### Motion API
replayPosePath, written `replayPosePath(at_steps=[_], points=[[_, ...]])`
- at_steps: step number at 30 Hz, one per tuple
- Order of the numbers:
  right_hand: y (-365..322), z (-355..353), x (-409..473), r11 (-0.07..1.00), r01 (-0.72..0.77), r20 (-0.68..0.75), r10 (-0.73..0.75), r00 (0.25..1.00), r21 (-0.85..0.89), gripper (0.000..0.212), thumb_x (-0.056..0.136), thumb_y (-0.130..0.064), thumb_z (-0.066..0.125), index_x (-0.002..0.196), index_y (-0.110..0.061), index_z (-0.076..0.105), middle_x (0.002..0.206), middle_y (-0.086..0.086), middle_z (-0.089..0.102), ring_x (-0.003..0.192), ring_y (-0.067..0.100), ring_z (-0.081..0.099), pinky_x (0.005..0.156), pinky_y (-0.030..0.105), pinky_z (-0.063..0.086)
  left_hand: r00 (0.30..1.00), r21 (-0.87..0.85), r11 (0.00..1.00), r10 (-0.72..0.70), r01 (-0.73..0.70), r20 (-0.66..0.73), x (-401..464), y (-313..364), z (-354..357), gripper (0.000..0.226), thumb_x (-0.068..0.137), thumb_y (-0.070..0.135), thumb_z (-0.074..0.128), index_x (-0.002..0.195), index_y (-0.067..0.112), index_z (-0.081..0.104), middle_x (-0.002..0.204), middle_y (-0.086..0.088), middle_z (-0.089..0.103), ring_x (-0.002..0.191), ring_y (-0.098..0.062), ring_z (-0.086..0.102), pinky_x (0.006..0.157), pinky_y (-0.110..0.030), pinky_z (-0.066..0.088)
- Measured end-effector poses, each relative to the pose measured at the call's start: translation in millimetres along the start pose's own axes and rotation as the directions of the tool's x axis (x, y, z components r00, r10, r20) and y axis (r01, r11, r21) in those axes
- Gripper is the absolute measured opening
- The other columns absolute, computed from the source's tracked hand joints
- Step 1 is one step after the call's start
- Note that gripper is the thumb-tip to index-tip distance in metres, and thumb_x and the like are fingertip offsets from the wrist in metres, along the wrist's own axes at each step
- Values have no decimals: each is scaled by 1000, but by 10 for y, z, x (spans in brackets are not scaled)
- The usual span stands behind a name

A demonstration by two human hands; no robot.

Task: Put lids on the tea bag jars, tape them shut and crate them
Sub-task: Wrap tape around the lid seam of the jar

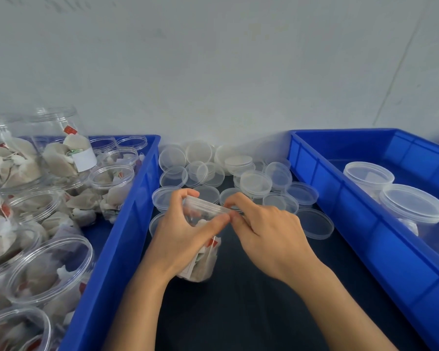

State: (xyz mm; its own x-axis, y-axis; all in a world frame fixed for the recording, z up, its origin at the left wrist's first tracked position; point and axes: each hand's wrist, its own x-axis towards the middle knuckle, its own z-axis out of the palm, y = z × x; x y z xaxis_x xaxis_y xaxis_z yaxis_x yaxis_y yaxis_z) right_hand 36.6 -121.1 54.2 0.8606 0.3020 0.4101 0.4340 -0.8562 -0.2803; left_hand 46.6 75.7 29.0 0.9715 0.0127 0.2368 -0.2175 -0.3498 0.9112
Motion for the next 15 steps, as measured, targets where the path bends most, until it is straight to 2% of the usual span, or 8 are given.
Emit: replayPosePath(at_steps=[5, 9, 12, 15], points=[[14, -8, -10, 999, 1, 45, -4, 999, 54, 20, 110, -47, 31, 126, -45, 43, 62, -16, 49, 62, 5, 50, 56, 27, 34, 1000, -22, 1000, -8, 8, 9, 16, -71, -19, 77, 60, 80, 80, 122, 60, 41, 114, 21, 62, 99, 6, 71, 70, -16, 59], [36, 3, -46, 990, -17, 95, 3, 995, 142, 21, 111, -44, 31, 129, -45, 41, 65, -13, 52, 64, 7, 51, 60, 34, 38, 1000, -15, 1000, -15, 15, 18, 18, -100, -35, 71, 62, 71, 78, 121, 63, 40, 114, 26, 60, 103, 5, 69, 74, -24, 61], [52, 22, -76, 974, -47, 112, 23, 993, 220, 17, 111, -46, 34, 128, -46, 37, 70, -11, 57, 71, 10, 56, 64, 35, 42, 1000, -6, 1000, -23, 23, 14, 19, -128, -50, 72, 62, 66, 77, 124, 59, 42, 120, 19, 60, 99, -6, 74, 82, -34, 65], [62, 28, -99, 955, -84, 108, 54, 993, 285, 12, 109, -47, 37, 121, -45, 35, 72, -10, 60, 73, 11, 58, 64, 32, 42, 999, 9, 1000, -17, 17, 32, 15, -122, -58, 75, 61, 65, 75, 128, 57, 41, 123, 18, 59, 100, -4, 74, 81, -32, 65]])
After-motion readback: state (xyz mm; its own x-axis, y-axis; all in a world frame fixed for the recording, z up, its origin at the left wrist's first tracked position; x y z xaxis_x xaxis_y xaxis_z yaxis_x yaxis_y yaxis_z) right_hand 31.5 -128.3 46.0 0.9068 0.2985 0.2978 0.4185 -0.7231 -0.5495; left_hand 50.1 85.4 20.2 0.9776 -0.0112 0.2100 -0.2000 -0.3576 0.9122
